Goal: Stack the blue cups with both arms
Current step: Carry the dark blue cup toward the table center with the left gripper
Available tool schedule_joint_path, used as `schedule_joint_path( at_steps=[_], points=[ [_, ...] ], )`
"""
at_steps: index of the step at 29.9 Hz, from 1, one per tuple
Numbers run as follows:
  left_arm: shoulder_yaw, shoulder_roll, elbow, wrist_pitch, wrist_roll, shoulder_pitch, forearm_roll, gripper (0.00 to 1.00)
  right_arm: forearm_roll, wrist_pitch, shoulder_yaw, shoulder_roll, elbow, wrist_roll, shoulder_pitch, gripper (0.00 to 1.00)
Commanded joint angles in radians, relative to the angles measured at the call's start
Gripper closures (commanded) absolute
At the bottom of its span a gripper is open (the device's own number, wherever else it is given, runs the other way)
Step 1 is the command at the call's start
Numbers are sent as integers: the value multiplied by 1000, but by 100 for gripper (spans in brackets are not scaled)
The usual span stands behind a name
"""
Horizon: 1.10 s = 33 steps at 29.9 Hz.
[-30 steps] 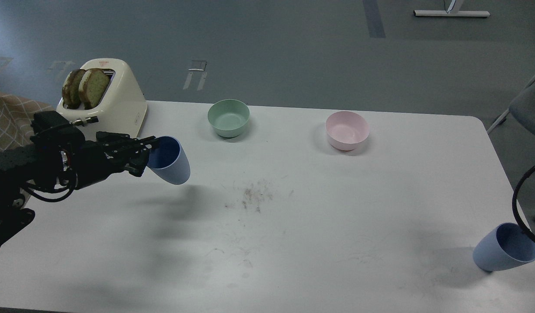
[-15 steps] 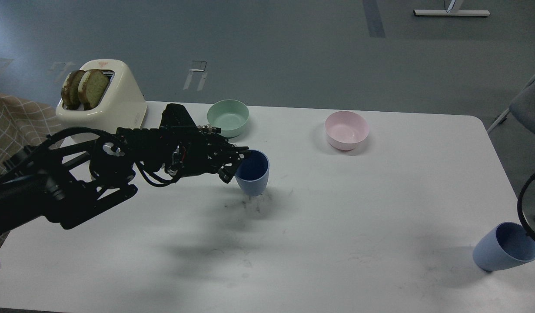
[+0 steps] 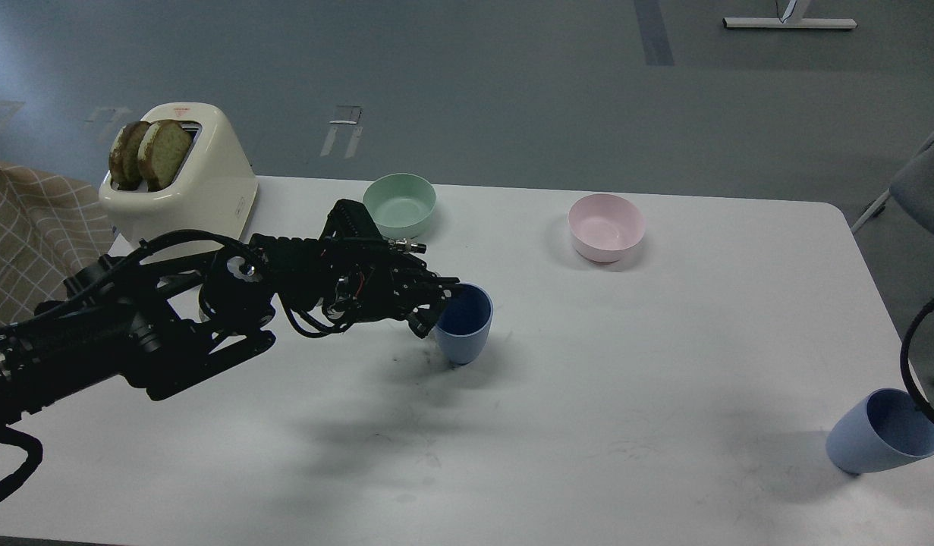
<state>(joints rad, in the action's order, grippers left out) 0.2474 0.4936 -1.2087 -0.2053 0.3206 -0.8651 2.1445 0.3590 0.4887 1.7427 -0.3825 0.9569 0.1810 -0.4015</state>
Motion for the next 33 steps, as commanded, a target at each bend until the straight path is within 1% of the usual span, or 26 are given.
schedule_joint_path(
  at_steps=[1,2,3,4,5,7,19,20,21,22,23,24,26,27,28,31,32,33],
  points=[
    [0,-26,0,0,0,-2,0,100,0,0,0,1,8,0,9,0],
    [-2,-52,0,-2,-3,-3,0,100,0,0,0,-1,6,0,10,0],
    [-2,-65,0,-3,-17,-5,0,100,0,0,0,-1,6,0,10,0],
    [-2,-66,0,-3,-17,-5,0,100,0,0,0,-1,6,0,10,0],
    [-2,-72,0,-5,-43,-6,0,100,0,0,0,-1,6,0,12,0],
    [-2,-73,0,-16,-69,-12,-2,100,0,0,1,-1,8,0,18,0],
    [-2,-70,6,-26,-69,-14,-5,100,0,0,6,4,10,0,21,0],
    [-2,-70,6,-26,-69,-14,-5,98,0,0,6,4,10,0,21,0],
    [-2,-70,6,-26,-71,-14,-6,88,0,0,6,4,10,0,21,0],
    [-2,-72,6,-26,-71,-14,-8,70,0,0,6,4,8,0,21,0],
    [-2,-72,6,-26,-71,-14,-9,62,0,0,6,4,8,0,21,0],
    [-2,-72,6,-26,-71,-15,-14,59,0,0,6,4,8,0,21,0],
    [0,-73,6,-26,-69,-15,-18,48,0,0,6,4,8,0,21,0],
    [0,-72,6,-26,-69,-15,-18,36,0,0,6,4,10,0,21,0],
    [1,-72,6,-26,-69,-14,-18,32,0,0,6,5,8,0,21,0],
    [1,-72,6,-26,-69,-14,-28,29,0,0,6,4,8,0,21,0],
    [3,-72,6,-26,-69,-14,-34,28,0,0,6,4,8,0,21,0],
    [4,-70,6,-25,-71,-14,-46,24,0,0,6,4,10,0,21,0]
  ],
)
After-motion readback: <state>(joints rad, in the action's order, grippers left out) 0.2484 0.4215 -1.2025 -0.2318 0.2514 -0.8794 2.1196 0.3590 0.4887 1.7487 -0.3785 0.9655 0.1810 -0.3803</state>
